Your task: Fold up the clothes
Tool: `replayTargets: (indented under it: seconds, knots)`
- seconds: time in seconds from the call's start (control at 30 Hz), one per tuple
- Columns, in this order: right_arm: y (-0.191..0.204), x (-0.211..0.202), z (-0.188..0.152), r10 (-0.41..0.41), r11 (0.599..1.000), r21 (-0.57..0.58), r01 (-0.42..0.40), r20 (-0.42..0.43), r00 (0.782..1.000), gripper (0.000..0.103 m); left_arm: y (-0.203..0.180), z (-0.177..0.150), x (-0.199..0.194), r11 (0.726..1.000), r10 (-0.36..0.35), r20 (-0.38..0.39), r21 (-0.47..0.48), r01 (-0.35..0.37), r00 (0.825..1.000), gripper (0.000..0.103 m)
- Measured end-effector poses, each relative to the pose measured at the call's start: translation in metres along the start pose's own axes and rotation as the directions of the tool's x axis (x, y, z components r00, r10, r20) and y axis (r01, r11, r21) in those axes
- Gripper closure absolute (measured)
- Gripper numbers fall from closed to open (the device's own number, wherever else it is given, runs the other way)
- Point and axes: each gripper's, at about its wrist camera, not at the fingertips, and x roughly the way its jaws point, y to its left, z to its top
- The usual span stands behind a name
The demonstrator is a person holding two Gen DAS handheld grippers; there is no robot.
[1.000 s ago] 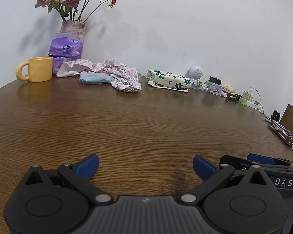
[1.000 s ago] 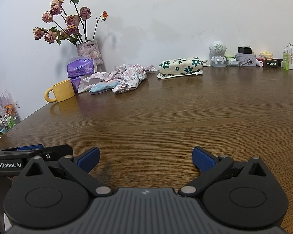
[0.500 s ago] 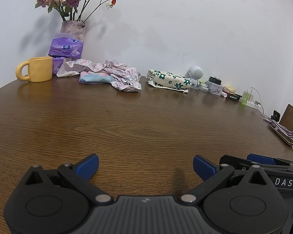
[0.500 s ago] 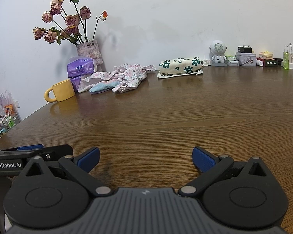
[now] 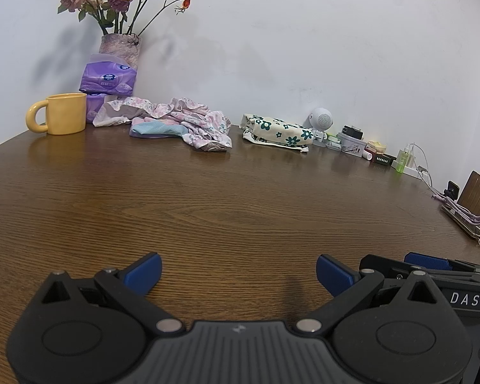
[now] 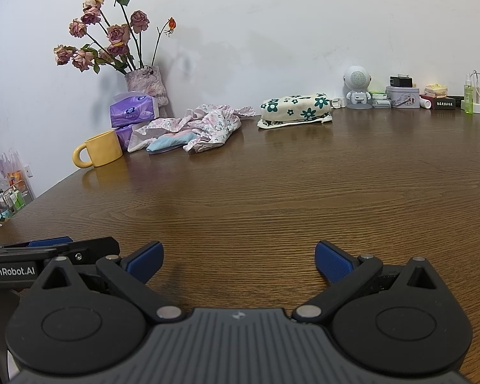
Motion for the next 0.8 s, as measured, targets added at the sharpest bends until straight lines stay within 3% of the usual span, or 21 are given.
replayTargets:
  seconds: [0.8]
  knots:
    - [0.0003,-0.0005,-0.0006,-0.001,1.000,0.001,0.001,0.001,1.000,0.000,0.0001,-0.0002,0.0002,1.000,-0.002,0.001,0.000,0.002,1.000,0.000]
